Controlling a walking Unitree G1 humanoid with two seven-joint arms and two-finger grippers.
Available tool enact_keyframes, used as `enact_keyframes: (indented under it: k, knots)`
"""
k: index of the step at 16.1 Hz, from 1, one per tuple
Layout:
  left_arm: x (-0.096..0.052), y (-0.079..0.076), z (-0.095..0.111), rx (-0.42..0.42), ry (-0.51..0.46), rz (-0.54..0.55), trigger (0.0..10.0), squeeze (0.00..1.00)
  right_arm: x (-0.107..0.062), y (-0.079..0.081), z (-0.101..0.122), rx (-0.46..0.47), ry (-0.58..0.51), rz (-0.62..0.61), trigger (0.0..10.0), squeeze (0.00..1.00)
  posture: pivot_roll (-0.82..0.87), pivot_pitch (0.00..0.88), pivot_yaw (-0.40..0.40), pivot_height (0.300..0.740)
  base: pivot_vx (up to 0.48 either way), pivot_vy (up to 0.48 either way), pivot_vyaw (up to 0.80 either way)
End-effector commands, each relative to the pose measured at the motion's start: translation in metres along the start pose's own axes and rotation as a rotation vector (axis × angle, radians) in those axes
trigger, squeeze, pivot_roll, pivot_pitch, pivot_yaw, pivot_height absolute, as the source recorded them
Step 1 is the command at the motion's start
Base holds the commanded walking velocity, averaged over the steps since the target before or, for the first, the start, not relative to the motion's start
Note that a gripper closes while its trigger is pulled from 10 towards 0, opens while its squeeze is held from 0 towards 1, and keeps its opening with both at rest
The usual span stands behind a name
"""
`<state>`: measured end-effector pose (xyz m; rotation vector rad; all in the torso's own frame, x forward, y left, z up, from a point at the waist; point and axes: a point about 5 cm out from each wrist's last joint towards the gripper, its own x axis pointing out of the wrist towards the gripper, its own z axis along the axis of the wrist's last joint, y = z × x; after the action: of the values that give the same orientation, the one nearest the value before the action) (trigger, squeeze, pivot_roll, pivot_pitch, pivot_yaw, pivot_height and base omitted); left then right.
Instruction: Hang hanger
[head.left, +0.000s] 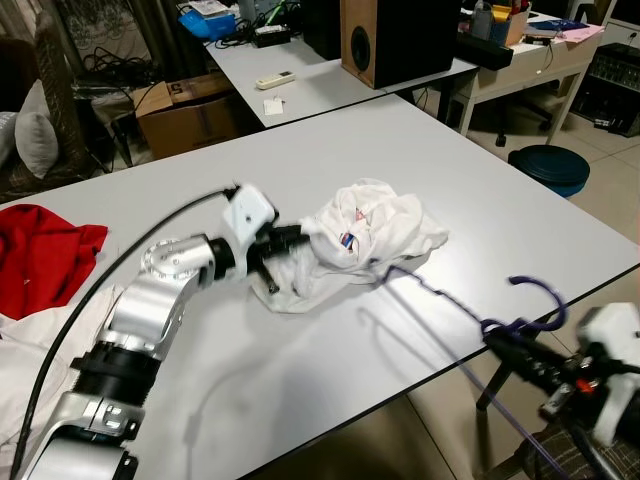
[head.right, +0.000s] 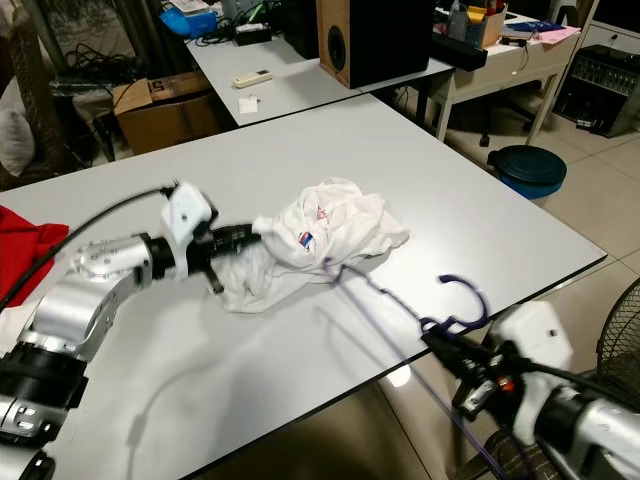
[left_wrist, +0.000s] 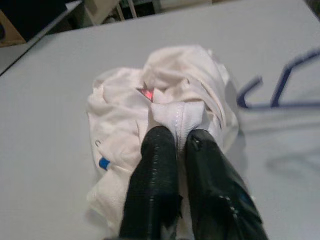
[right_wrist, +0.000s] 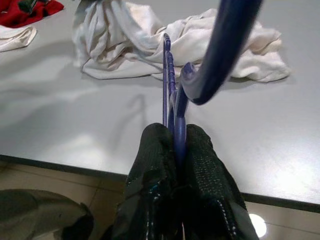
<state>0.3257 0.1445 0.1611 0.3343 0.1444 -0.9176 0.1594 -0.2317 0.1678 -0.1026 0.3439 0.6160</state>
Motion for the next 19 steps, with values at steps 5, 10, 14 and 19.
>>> enact_keyframes:
  k: [5,10,14,19]
  knots:
    - [-0.004,-0.003,0.005,0.088,-0.001,-0.023,10.0,1.0,0.004,0.003,0.004,-0.023,-0.024,0.001,10.0,0.0,-0.06,0.0,0.133,0.74,0.0,0.0,0.0]
    - [0.001,-0.015,-0.001,0.177,0.035,0.004,10.0,0.51,0.009,0.009,0.003,-0.009,-0.033,0.021,10.0,0.0,-0.05,0.0,0.142,0.74,0.0,0.0,0.0]
    - [0.005,-0.011,-0.004,0.208,0.037,0.144,10.0,0.0,0.014,0.012,0.003,-0.008,-0.032,0.032,10.0,0.0,-0.05,0.0,0.144,0.74,0.0,0.0,0.0]
    - [0.007,-0.011,-0.002,0.198,0.011,0.196,0.0,0.0,0.019,0.016,0.003,-0.015,-0.028,0.055,10.0,0.0,-0.06,0.0,0.14,0.74,0.0,0.0,0.0]
